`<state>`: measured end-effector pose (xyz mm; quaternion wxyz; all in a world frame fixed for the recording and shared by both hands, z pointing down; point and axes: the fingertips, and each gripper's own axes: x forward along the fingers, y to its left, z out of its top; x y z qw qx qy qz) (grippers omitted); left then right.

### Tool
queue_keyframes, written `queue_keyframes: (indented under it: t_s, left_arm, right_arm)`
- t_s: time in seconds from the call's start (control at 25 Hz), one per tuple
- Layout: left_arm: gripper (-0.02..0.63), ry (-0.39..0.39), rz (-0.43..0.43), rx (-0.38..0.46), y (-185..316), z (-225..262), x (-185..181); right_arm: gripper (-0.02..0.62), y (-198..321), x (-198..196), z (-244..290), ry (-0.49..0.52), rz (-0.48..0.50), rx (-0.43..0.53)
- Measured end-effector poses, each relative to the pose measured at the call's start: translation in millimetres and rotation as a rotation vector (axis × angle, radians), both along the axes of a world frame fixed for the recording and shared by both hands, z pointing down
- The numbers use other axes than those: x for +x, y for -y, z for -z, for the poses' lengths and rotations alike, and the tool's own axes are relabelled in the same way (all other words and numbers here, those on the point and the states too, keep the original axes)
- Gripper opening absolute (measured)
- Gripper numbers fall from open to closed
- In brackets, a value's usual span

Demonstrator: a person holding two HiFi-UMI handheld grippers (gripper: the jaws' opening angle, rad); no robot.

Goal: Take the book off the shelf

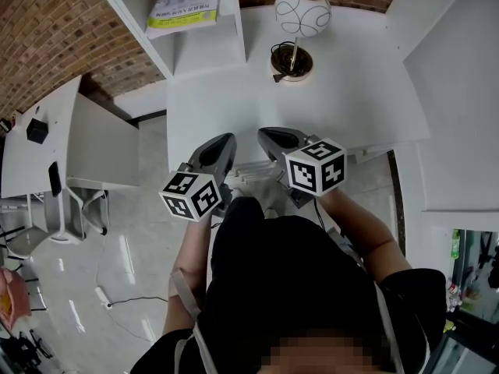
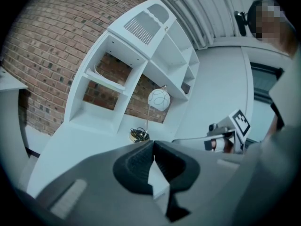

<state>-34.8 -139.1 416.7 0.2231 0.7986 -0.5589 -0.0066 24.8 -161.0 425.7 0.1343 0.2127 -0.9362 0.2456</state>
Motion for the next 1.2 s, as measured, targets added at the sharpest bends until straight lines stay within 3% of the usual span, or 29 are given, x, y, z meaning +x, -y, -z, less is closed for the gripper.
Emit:
queue_keyframes:
  t_s: [1.2]
  left_arm:
    - [0.006,0.003,0.000,0.039,103.6,22.6,-97.9]
  right_arm:
    - [-0.002,97.5,-97.1,29.7,0.024,-0.025,0.069]
